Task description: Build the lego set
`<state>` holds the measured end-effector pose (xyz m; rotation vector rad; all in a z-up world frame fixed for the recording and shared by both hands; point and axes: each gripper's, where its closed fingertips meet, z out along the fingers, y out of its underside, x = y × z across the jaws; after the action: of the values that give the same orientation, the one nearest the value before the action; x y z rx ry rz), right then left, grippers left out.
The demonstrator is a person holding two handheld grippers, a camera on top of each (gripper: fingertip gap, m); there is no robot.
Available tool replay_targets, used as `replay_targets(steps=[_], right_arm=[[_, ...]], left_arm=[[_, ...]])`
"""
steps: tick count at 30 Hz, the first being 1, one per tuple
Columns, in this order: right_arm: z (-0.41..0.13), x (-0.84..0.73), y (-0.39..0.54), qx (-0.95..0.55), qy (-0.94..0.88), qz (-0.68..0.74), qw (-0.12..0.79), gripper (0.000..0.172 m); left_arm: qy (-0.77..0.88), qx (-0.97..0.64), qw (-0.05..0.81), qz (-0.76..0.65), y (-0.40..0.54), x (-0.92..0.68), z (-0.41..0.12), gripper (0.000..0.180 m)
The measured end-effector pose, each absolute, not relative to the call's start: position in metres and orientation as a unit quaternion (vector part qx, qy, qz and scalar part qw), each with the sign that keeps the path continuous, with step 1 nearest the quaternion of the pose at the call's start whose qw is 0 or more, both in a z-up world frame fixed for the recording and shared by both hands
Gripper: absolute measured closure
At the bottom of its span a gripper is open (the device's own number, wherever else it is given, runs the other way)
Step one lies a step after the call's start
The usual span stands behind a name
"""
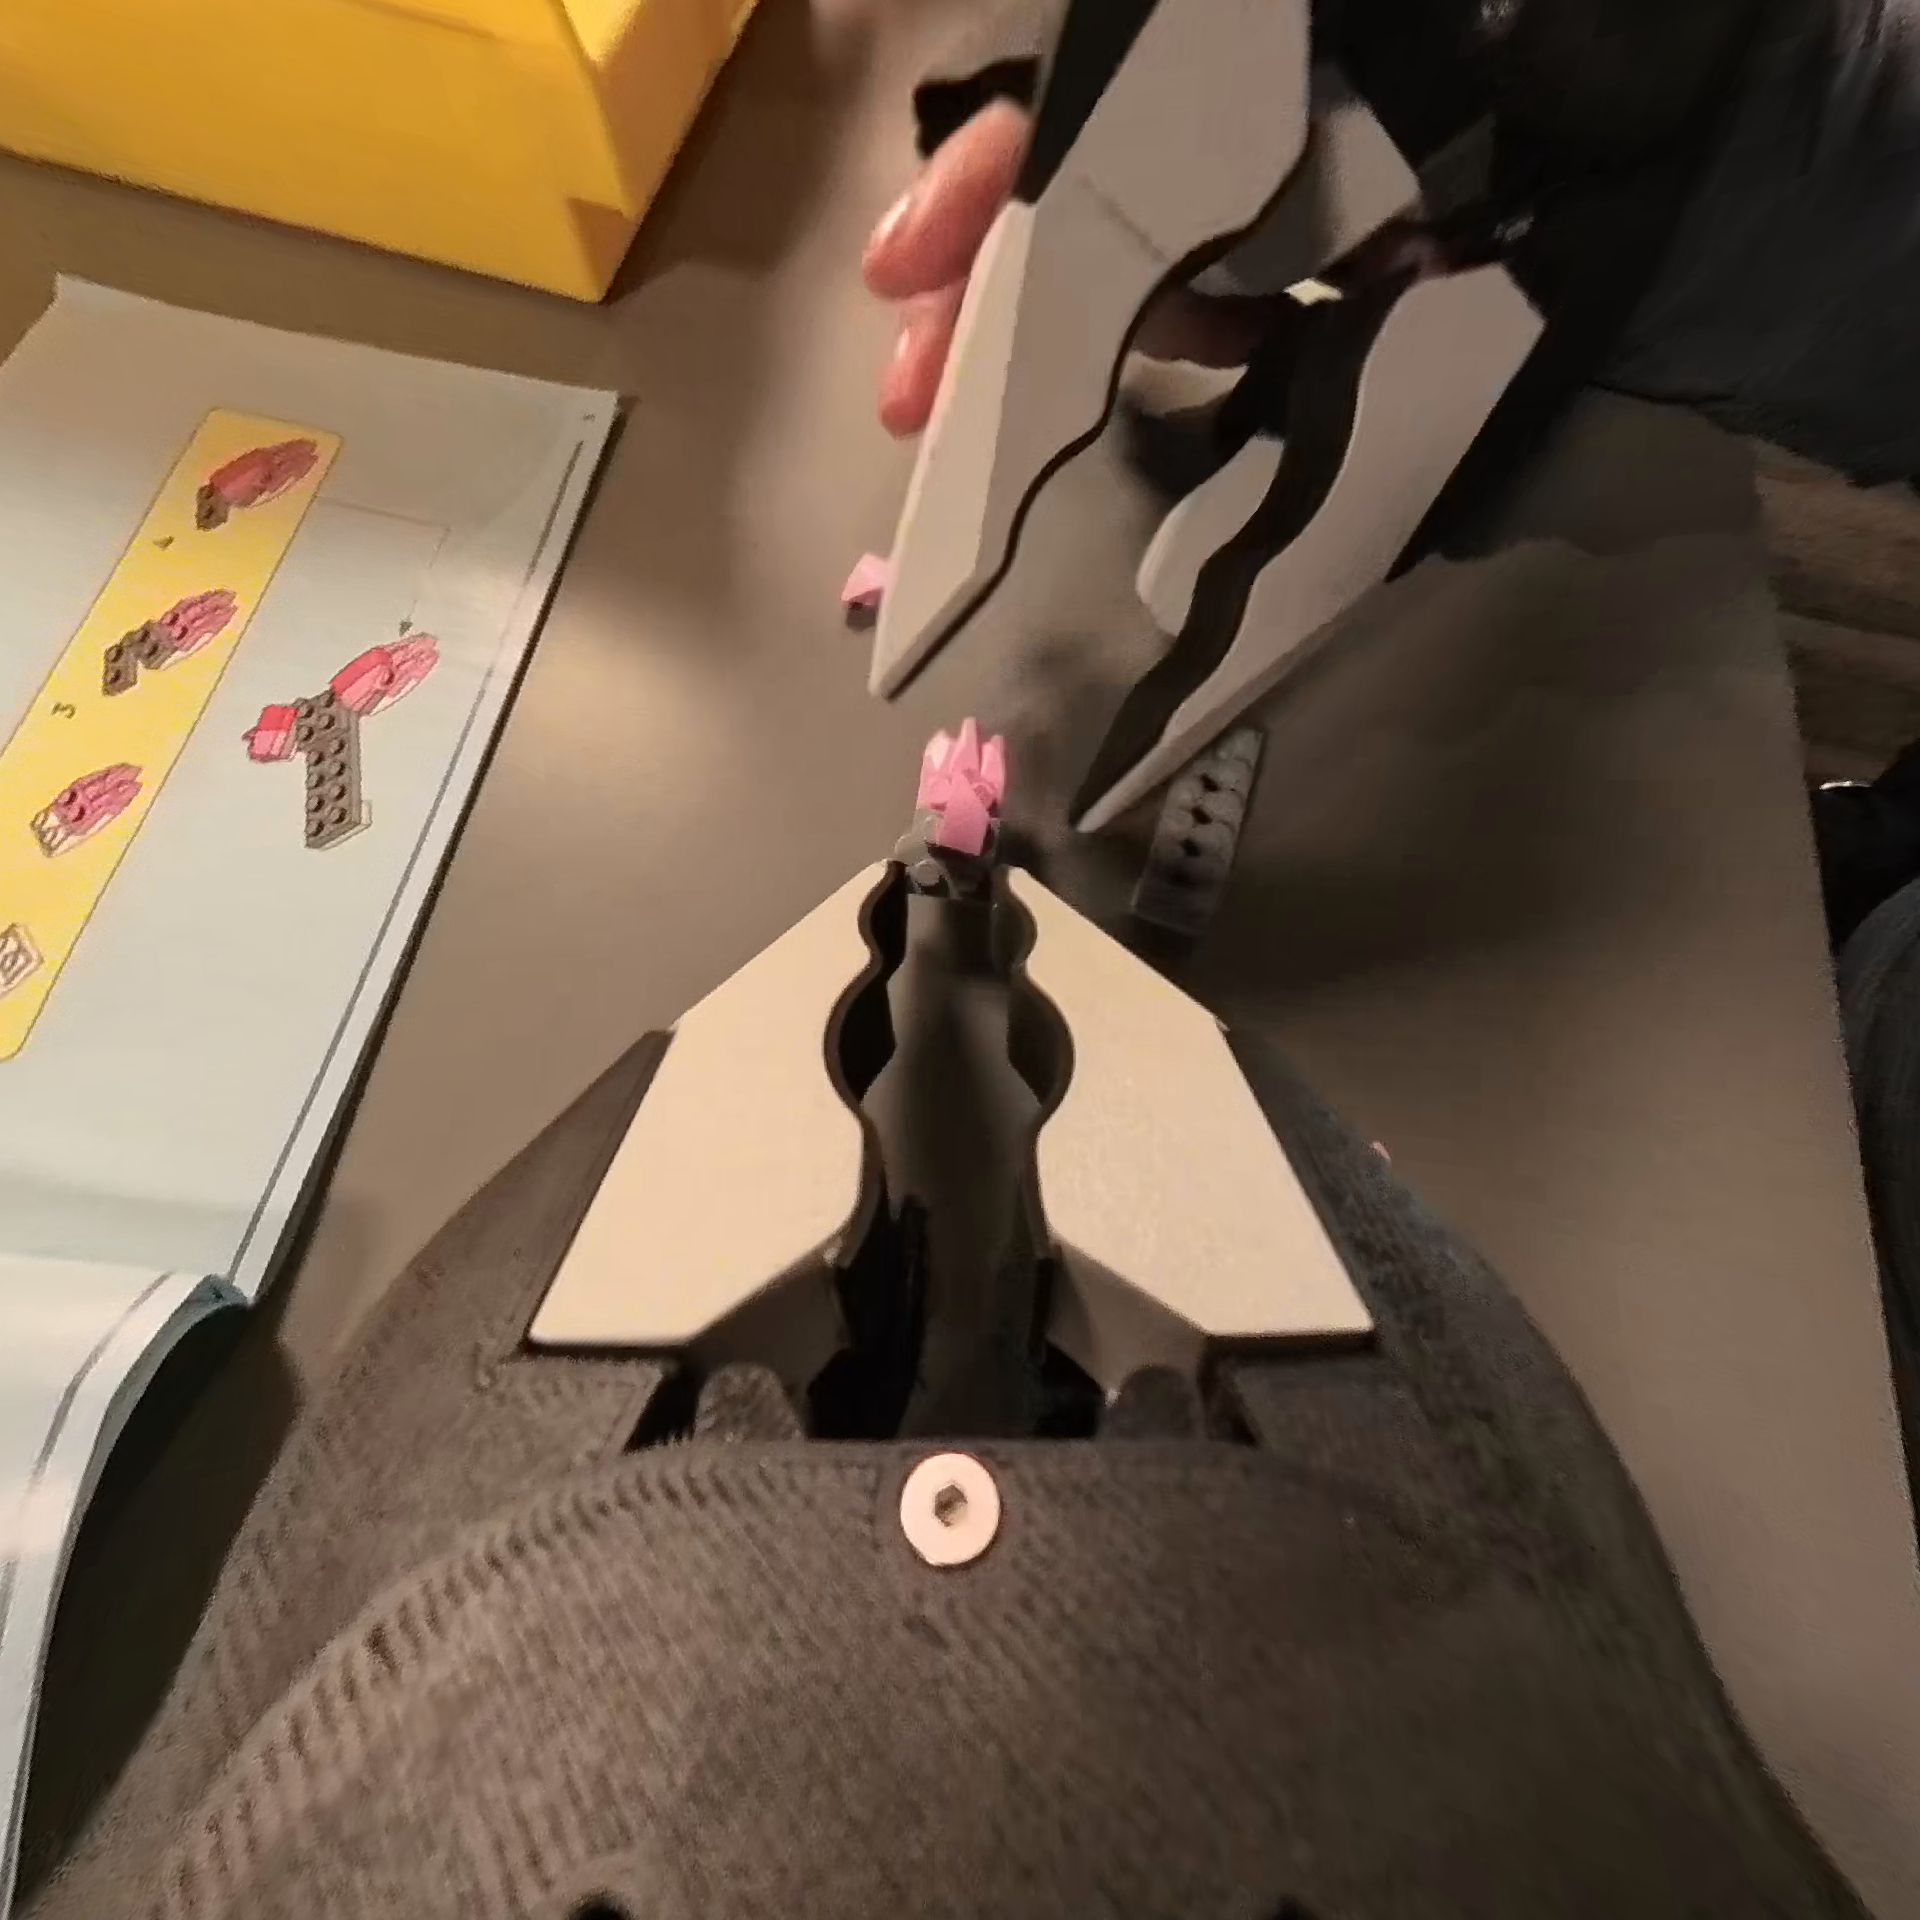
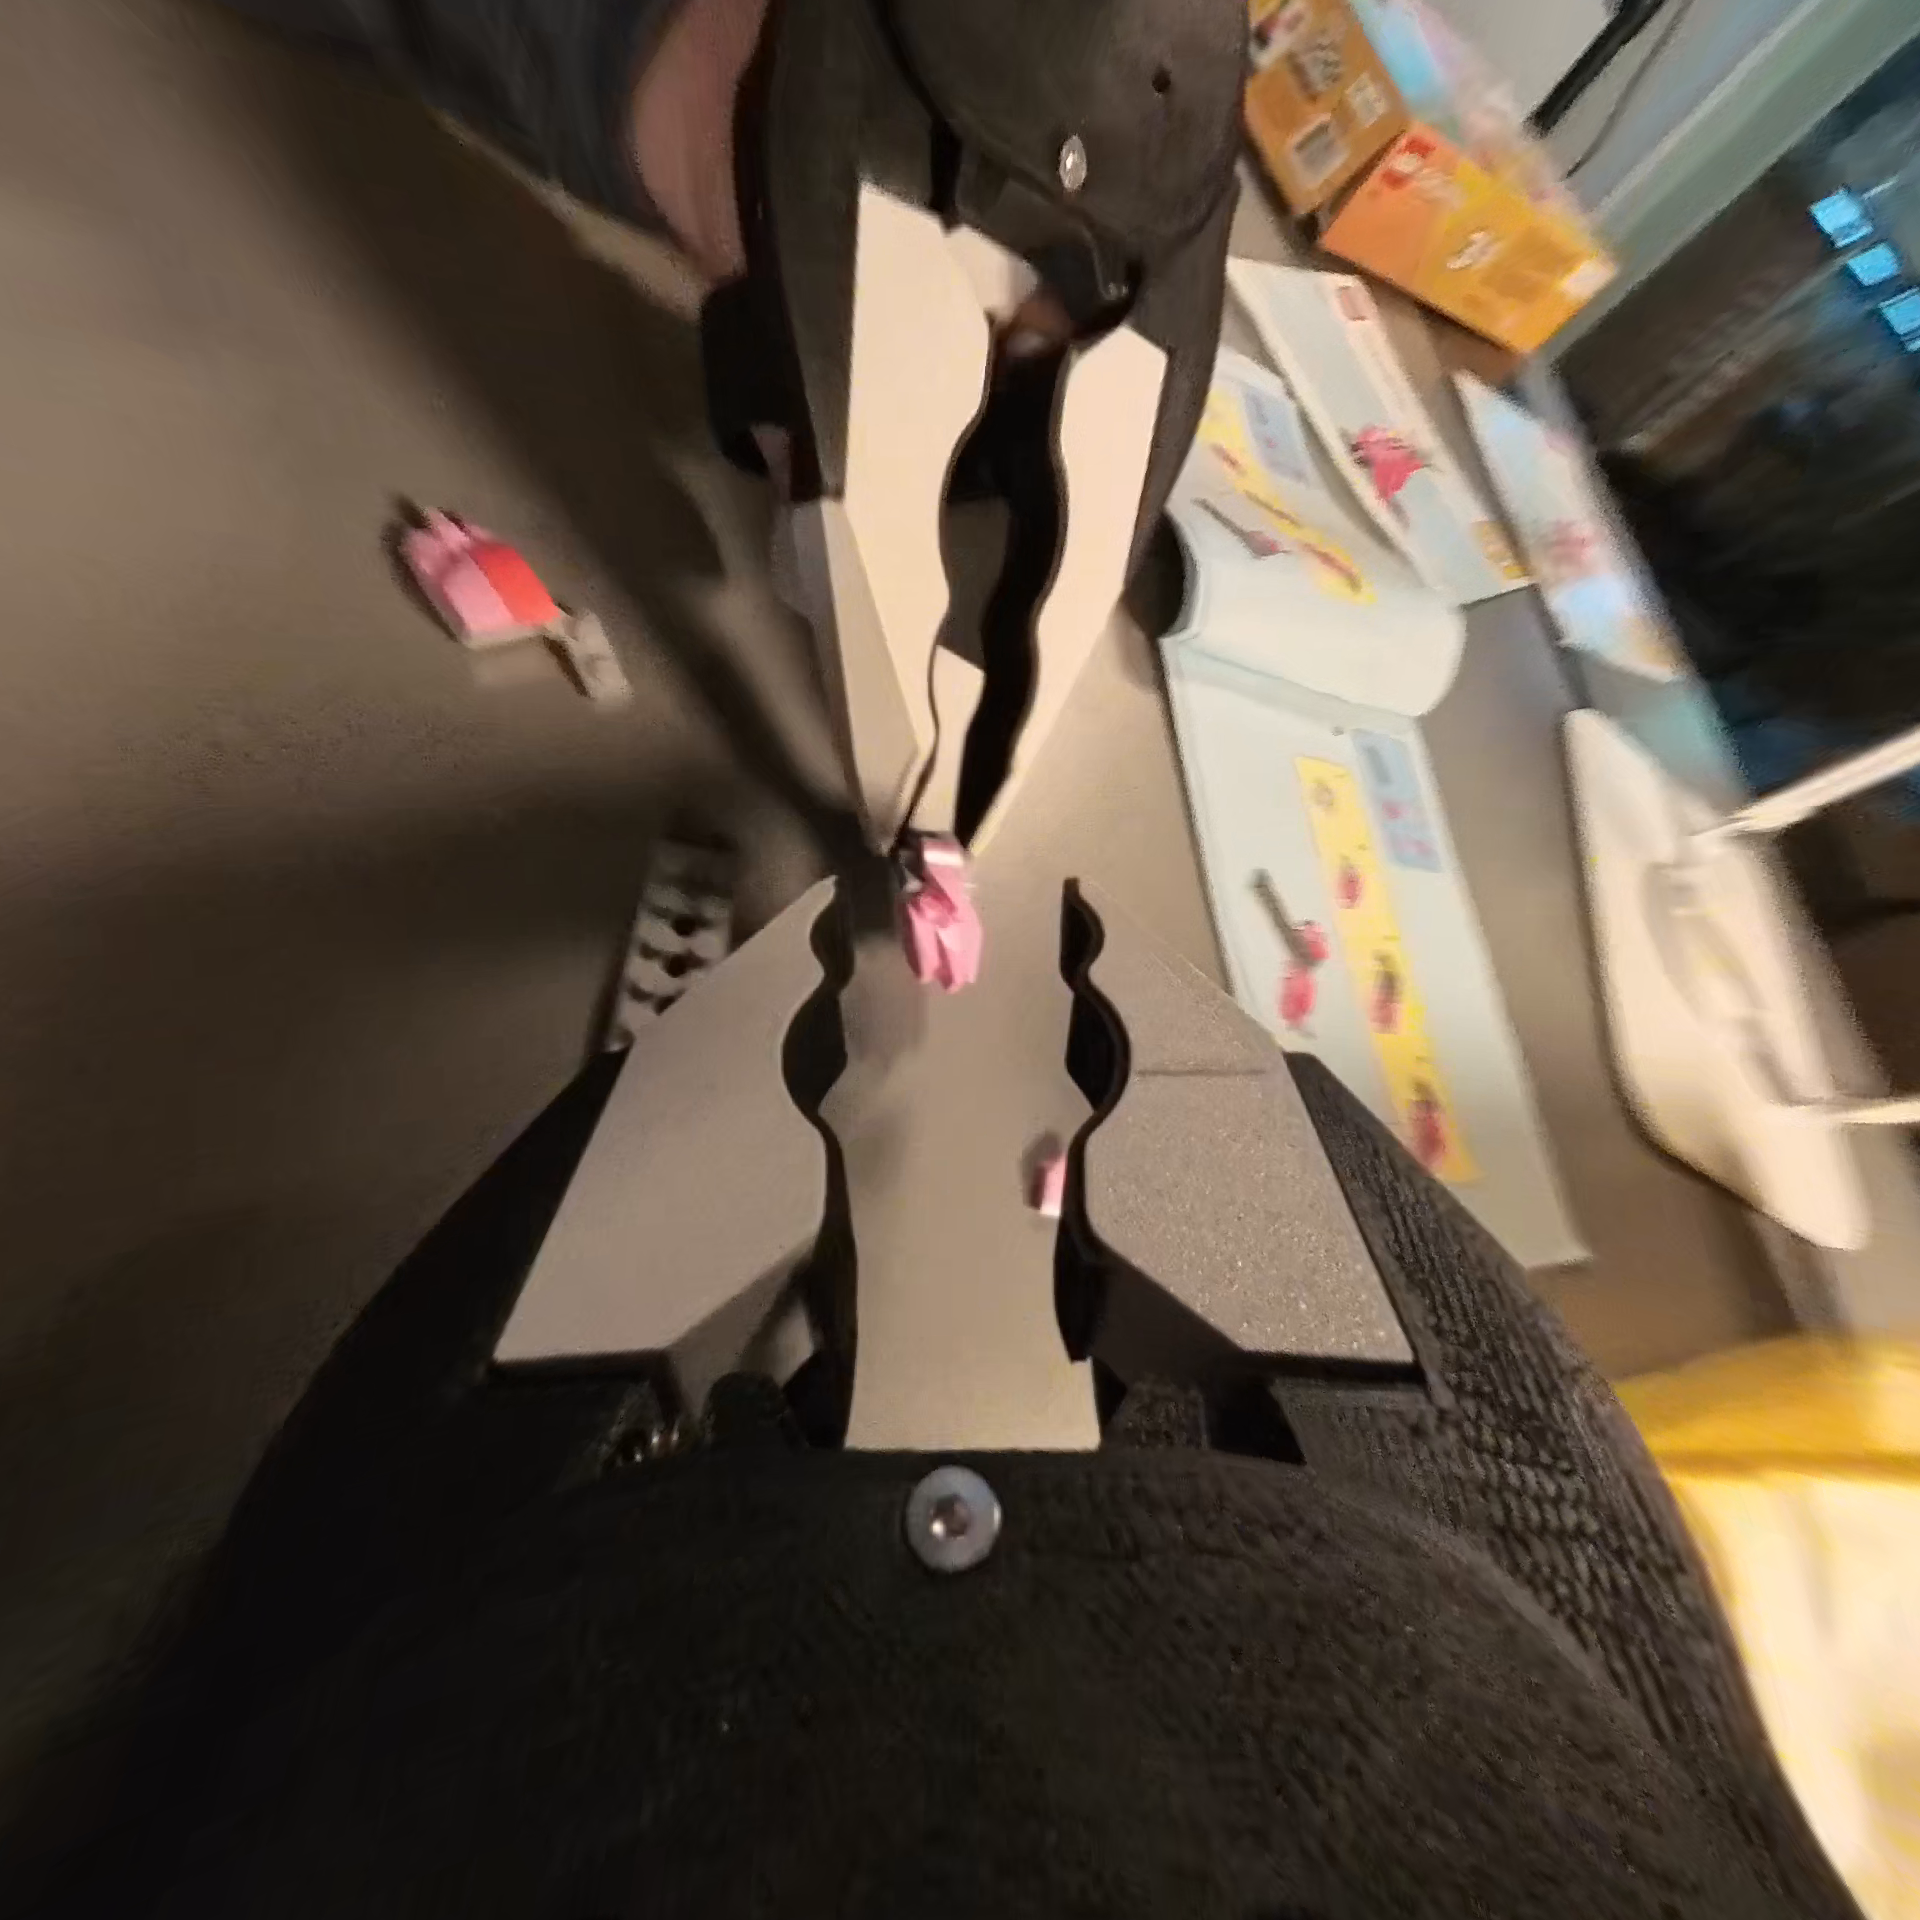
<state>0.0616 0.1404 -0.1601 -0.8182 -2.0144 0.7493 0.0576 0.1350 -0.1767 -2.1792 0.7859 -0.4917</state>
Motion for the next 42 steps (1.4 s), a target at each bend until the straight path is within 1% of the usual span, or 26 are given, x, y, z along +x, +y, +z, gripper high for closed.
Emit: replay_targets(steps=[4,8,10,12,17,22,25,29,32,33,34,36,37,38,40,42], right_arm=[[-0.162,0.055,0.15,-0.235,-0.813,0.17,0.506,0.133],[-0.159,0.051,0.142,-0.167,-0.812,0.119,0.547,0.135],[-0.158,0.05,0.137,-0.14,-0.81,0.1,0.56,0.138],[-0.161,0.048,0.135,-0.113,-0.812,0.073,0.568,0.143],[-0.166,0.045,0.137,-0.086,-0.813,0.027,0.576,0.149],[-0.168,0.045,0.14,-0.091,-0.813,0.026,0.574,0.154],[-0.167,0.045,0.139,-0.087,-0.812,0.023,0.577,0.161],[-0.165,0.045,0.139,-0.099,-0.811,0.036,0.575,0.161],[-0.161,0.046,0.141,-0.116,-0.808,0.052,0.576,0.161],[-0.159,0.046,0.142,-0.124,-0.806,0.057,0.576,0.162],[-0.158,0.046,0.145,-0.136,-0.804,0.061,0.576,0.162],[-0.155,0.047,0.148,-0.156,-0.799,0.078,0.575,0.162],[-0.154,0.047,0.15,-0.169,-0.797,0.088,0.573,0.162],[-0.152,0.047,0.152,-0.18,-0.794,0.096,0.572,0.162],[-0.149,0.048,0.153,-0.199,-0.789,0.118,0.57,0.162],[-0.145,0.048,0.153,-0.215,-0.783,0.133,0.569,0.162]], left_arm=[[0.292,-0.855,0.379,-0.199,0.136,0.054,-0.173,0.165],[0.284,-0.855,0.38,-0.208,0.136,0.054,-0.171,0.165],[0.281,-0.855,0.381,-0.212,0.136,0.054,-0.17,0.165],[0.276,-0.855,0.381,-0.217,0.136,0.054,-0.169,0.165],[0.266,-0.858,0.377,-0.226,0.135,0.052,-0.169,0.165],[0.265,-0.856,0.375,-0.239,0.133,0.054,-0.167,0.165],[0.263,-0.855,0.375,-0.244,0.133,0.055,-0.166,0.165],[0.262,-0.851,0.38,-0.249,0.133,0.056,-0.164,0.165],[0.271,-0.842,0.401,-0.24,0.136,0.057,-0.159,0.165],[0.281,-0.838,0.407,-0.231,0.136,0.057,-0.158,0.164],[0.296,-0.835,0.413,-0.212,0.136,0.057,-0.158,0.155],[0.337,-0.823,0.436,-0.135,0.14,0.054,-0.157,0.139],[0.366,-0.808,0.453,-0.084,0.142,0.053,-0.155,0.136],[0.391,-0.791,0.47,-0.028,0.145,0.051,-0.153,0.136],[0.433,-0.758,0.485,0.058,0.147,0.05,-0.151,0.146],[0.462,-0.738,0.485,0.085,0.145,0.054,-0.152,0.154]])
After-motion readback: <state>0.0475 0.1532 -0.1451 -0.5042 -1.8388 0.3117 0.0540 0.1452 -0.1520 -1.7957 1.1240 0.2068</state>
